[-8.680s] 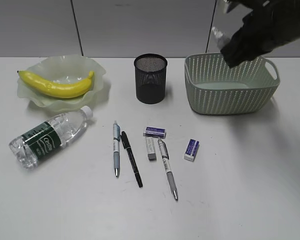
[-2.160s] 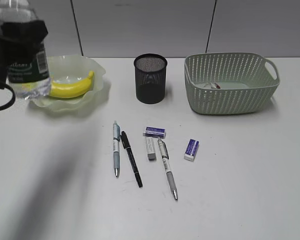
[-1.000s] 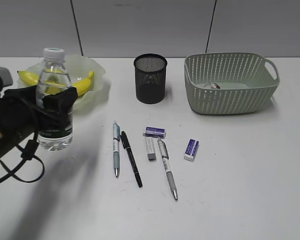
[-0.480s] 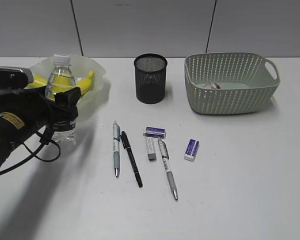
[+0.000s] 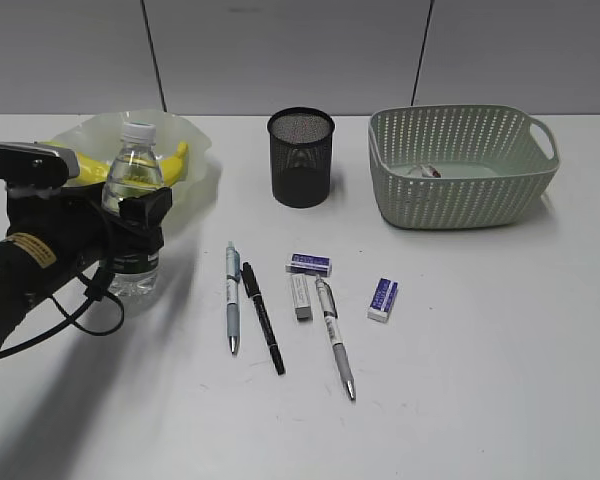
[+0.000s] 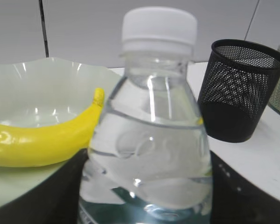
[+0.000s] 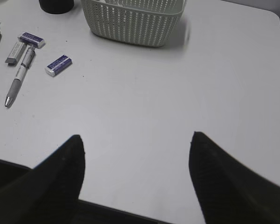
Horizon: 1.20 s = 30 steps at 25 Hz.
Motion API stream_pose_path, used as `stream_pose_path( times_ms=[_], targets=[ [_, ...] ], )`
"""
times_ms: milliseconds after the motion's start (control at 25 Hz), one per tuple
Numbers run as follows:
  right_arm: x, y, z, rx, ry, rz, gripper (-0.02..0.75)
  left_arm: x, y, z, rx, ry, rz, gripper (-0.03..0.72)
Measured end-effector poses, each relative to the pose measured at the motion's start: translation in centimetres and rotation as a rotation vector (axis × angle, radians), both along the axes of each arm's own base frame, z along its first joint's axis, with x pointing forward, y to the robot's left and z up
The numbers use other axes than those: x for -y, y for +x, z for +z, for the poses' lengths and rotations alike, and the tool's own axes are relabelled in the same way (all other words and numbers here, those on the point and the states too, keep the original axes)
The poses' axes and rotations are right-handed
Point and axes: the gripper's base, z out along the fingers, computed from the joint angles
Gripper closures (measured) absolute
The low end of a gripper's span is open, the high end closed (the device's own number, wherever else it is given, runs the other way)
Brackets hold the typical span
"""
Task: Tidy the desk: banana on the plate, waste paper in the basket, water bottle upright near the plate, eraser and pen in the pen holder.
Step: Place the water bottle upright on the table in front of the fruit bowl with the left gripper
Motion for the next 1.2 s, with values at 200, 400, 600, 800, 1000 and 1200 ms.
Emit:
stream_pose_path(
  times_ms=[200,400,600,800,1000,1200],
  targets=[
    [0.0,0.0,0.0,0.0,0.0,0.0,0.189,0.0,0.0,0.0,0.0,0.0,0.0,0.187],
    [0.0,0.0,0.0,0.0,0.0,0.0,0.189,0.01,0.0,0.0,0.0,0.0,-0.001,0.187],
    [0.0,0.0,0.0,0.0,0.0,0.0,0.189,0.01,-0.01,0.0,0.0,0.0,-0.002,0.187],
    [0.0,0.0,0.0,0.0,0.0,0.0,0.189,0.01,-0.2,-0.06,0.0,0.002,-0.01,0.187],
    [0.0,0.0,0.0,0.0,0.0,0.0,0.189,0.12,-0.29,-0.07,0.002,0.004,-0.024,0.187],
    [0.0,0.0,0.0,0.0,0.0,0.0,0.189,0.12,-0.29,-0.07,0.002,0.005,-0.025,0.187]
  ],
)
